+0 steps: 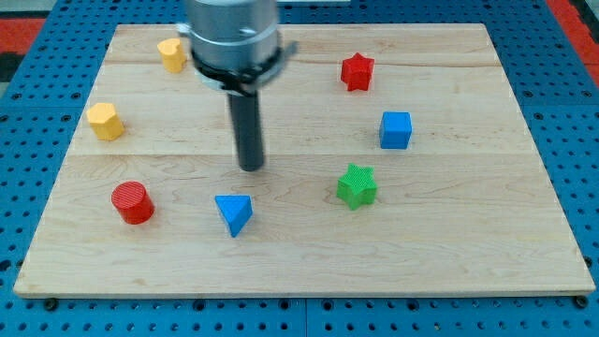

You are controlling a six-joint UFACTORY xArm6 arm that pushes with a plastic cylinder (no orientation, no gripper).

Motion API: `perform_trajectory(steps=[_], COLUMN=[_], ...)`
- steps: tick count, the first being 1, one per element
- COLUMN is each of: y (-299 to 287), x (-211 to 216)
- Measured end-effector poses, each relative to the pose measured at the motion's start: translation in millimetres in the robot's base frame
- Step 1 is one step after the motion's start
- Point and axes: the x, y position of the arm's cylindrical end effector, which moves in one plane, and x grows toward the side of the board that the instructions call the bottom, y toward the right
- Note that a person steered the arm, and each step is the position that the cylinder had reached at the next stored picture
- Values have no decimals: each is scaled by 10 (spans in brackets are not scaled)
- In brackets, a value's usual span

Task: Slightly push the yellow hexagon towards the red circle

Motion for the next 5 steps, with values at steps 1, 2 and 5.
perform_trajectory(steps=[1,2,5], y=[-961,-1898,-1832], x=[-13,-13,-599])
